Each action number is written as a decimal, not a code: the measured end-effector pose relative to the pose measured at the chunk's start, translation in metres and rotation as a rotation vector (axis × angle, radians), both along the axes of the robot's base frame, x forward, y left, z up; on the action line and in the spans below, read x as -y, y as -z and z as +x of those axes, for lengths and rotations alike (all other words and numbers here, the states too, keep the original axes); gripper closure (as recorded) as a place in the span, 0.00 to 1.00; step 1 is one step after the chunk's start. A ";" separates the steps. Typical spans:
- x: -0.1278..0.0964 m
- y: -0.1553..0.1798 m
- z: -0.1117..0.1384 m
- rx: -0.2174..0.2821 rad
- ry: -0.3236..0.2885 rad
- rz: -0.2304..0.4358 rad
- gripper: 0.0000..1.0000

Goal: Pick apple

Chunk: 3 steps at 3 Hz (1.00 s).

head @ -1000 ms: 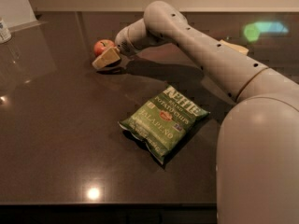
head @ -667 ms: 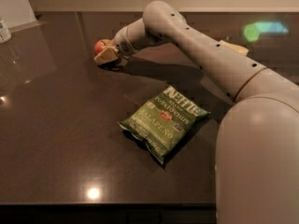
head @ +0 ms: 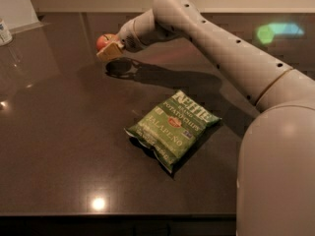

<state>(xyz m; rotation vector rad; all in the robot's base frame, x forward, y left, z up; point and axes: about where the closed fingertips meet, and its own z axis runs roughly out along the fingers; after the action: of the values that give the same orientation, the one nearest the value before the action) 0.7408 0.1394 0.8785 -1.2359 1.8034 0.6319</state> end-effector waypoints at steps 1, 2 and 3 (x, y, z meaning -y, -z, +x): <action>0.004 -0.036 -0.017 0.031 -0.024 0.004 1.00; 0.006 -0.074 -0.034 0.064 -0.063 0.008 1.00; 0.010 -0.098 -0.044 0.079 -0.093 0.010 1.00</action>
Offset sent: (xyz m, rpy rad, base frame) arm -0.0535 -0.0162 0.1223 0.0124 -0.1090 0.1006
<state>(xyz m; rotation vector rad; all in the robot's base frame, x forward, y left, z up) 0.6969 0.1292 0.9765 -1.3266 1.6839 0.6348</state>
